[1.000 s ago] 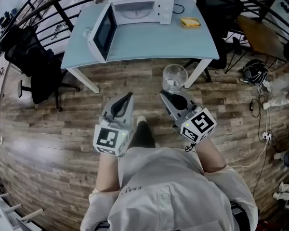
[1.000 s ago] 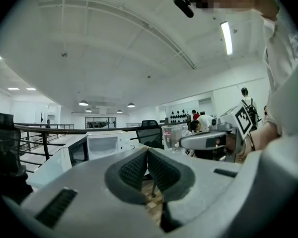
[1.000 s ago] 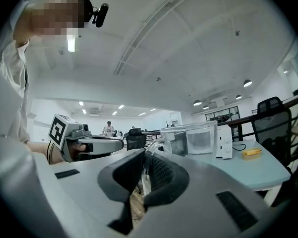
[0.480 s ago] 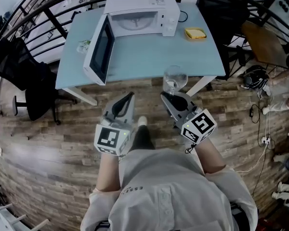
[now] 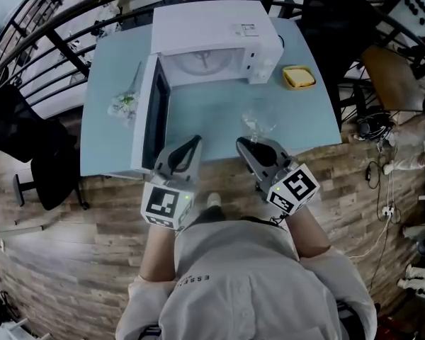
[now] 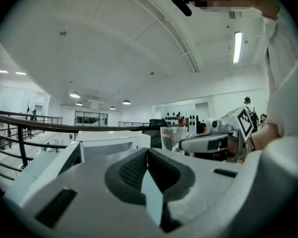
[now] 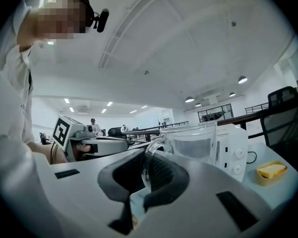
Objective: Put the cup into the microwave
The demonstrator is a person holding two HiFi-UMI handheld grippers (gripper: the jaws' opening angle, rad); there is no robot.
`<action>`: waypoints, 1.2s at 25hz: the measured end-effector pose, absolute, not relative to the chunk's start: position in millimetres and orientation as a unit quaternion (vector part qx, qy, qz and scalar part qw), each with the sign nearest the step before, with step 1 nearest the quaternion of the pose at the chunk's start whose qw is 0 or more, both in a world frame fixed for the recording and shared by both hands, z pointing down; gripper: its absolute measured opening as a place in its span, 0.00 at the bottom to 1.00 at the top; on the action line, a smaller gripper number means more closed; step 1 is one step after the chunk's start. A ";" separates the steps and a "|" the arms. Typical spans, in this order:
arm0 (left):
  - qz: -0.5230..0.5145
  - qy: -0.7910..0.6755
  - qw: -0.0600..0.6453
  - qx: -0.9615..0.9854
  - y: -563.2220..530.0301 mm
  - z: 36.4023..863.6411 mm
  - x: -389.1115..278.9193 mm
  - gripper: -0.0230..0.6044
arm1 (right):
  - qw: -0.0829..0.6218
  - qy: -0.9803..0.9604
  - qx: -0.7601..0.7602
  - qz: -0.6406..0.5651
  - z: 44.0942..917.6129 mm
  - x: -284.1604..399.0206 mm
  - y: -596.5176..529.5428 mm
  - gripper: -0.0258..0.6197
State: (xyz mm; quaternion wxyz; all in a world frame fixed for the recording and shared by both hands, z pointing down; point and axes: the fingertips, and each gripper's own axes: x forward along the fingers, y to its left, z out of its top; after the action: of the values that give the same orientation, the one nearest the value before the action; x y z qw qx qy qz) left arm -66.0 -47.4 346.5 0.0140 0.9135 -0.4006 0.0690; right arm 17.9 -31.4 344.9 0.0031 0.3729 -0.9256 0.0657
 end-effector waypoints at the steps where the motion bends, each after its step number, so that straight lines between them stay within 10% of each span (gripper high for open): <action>1: 0.071 -0.398 0.016 0.914 -57.4 348.5 -67.6 0.04 | 0.004 -0.926 0.372 0.069 346.6 14.3 -42.1 0.07; 30: 0.085 -0.486 0.103 0.864 -229.1 424.8 -71.0 0.04 | 0.060 -0.965 0.220 0.132 474.4 -27.3 -280.8 0.07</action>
State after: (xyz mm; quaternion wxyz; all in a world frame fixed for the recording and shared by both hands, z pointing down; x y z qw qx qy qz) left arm -71.0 -229.1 424.8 0.1030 0.8638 -0.4858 0.0851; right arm -27.3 -280.8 474.4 0.0599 0.2202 -0.9646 0.1320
